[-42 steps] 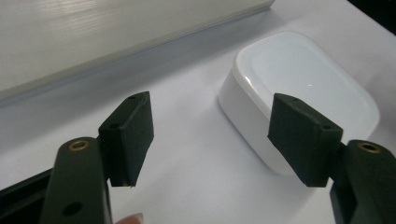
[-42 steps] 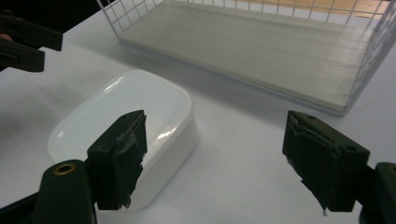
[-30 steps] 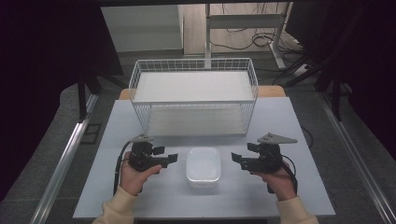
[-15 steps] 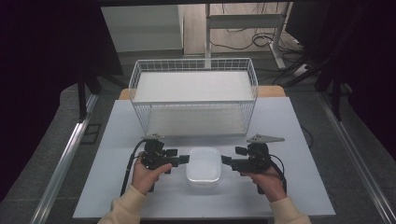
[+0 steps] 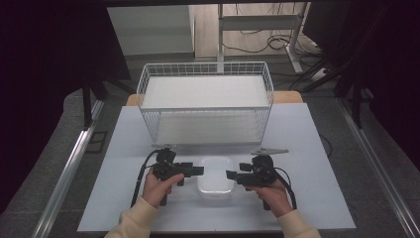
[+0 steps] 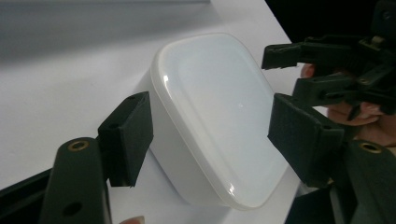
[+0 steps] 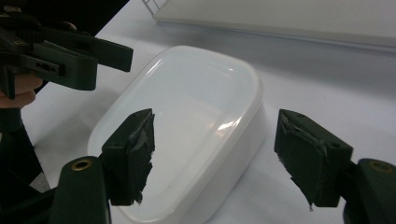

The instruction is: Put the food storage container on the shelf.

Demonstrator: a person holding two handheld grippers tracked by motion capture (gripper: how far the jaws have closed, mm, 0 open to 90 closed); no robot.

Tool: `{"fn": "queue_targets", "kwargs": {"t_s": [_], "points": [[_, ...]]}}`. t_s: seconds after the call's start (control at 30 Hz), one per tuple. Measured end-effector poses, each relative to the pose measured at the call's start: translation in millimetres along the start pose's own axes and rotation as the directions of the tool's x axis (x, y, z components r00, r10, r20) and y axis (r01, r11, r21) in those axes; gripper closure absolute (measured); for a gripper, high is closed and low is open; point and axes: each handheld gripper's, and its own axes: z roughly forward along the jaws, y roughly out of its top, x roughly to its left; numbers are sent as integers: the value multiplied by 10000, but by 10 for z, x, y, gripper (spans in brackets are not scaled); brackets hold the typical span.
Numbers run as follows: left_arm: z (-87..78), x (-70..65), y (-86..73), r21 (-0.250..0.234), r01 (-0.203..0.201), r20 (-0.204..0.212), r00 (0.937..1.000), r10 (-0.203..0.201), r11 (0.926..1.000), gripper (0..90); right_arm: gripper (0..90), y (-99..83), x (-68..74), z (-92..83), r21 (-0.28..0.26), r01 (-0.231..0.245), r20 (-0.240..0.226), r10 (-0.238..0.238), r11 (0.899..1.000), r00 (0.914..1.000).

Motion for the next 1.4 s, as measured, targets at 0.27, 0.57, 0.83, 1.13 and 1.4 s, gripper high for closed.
{"fn": "queue_targets", "kwargs": {"t_s": [0.27, 0.57, 0.83, 1.13, 1.4], "points": [[112, 61, -35, 349, 336, 107, 9994, -340, 9988, 338, 314, -29, -18, 56, 203, -315, -43, 316, 9993, 9995], [168, 40, -66, 573, 121, 158, 9998, -130, 9983, 469, 391, -78, -43, 130, 552, -984, -316, 1002, 9936, 9945], [144, 28, -93, 507, 218, -26, 9998, -217, 9985, 579, 566, -97, -85, 70, 438, -1689, -527, 1711, 9847, 9838], [69, 39, -139, 141, 432, 455, 9980, -438, 9990, 682, 684, -140, -147, -27, 337, -2570, -1213, 2592, 9658, 9582], [2, -42, -170, -12, 145, 491, 9987, -144, 9999, 735, 742, -174, -128, -130, 158, -2592, -1501, 2586, 9657, 9543]]}}
